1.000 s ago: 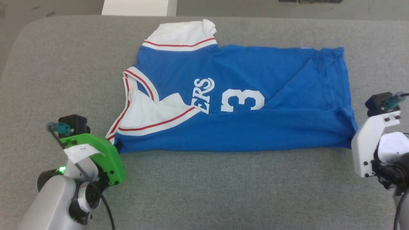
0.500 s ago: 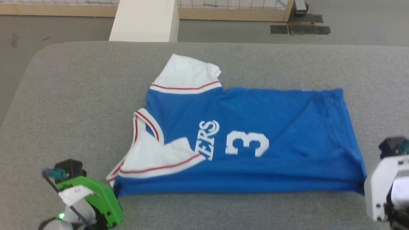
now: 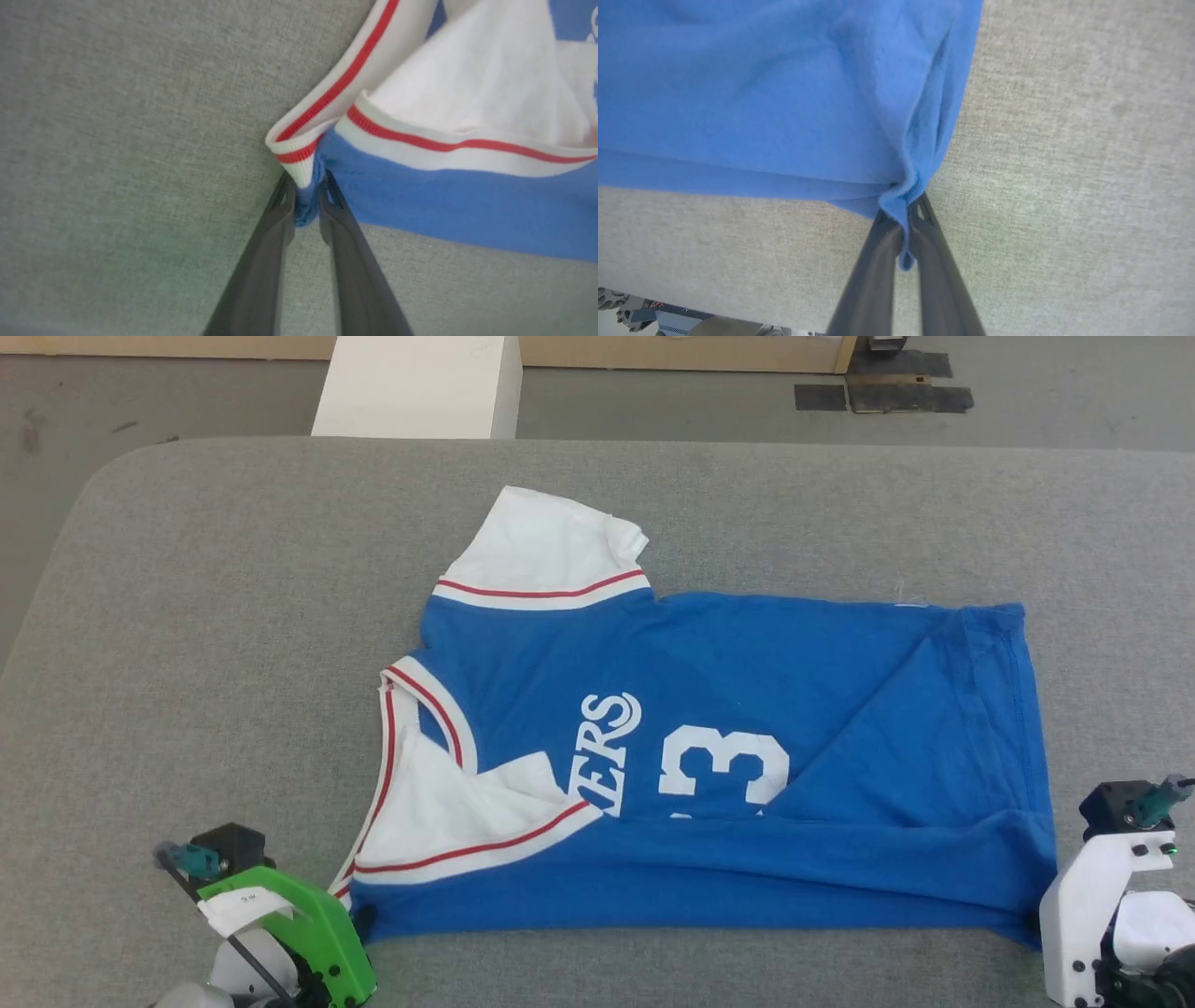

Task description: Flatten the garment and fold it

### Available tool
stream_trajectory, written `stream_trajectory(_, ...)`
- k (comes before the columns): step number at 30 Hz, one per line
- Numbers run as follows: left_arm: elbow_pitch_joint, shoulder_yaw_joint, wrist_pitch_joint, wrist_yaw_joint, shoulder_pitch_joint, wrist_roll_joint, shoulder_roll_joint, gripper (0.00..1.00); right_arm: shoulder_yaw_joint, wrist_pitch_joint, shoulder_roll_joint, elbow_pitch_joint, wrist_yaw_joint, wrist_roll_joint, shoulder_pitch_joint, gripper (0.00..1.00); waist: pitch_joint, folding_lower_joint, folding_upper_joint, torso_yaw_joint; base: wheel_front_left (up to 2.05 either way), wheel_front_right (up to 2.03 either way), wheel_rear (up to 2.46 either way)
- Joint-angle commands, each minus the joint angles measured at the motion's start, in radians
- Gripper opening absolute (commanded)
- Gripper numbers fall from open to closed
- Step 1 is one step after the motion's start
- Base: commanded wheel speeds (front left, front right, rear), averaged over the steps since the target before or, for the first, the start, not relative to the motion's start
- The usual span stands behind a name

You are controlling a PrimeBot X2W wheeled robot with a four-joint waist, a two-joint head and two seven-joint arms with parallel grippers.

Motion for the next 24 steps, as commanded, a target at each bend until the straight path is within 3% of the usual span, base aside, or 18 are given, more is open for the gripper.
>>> stream_trajectory(1,0.025,-0.001,-0.001,-0.004,-0.015,-0.011,-0.002,1.00,0.005,-0.016,0.005,0.031,-0.002,-0.001,-0.010,1.00,-0.004,0.0001,0.0000,-0.003,0.00,0.00,0.00)
stream_trajectory(6,0.009,0.012,-0.005,-0.007,-0.033,-0.008,0.016,1.00,-0.005,-0.046,0.003,0.021,-0.002,0.027,-0.026,1.00,-0.033,0.0001,0.0000,-0.008,0.00,0.00,0.00)
stream_trajectory(13,-0.088,0.036,-0.028,0.002,-0.059,0.038,0.073,1.00,-0.065,-0.105,0.006,-0.087,-0.002,0.068,-0.037,1.00,-0.086,0.0001,0.0000,-0.017,0.00,0.00,0.00)
stream_trajectory(18,-0.144,0.036,-0.151,-0.047,-0.095,0.111,0.092,1.00,-0.118,-0.238,0.020,-0.151,-0.002,0.056,-0.079,1.00,-0.102,0.0001,0.0000,-0.025,0.00,0.00,0.00)
stream_trajectory(24,-0.127,0.023,-0.373,-0.120,-0.128,0.203,0.071,1.00,-0.135,-0.429,0.031,-0.140,-0.002,0.029,-0.122,1.00,-0.098,0.0001,0.0000,-0.029,0.00,0.00,0.00)
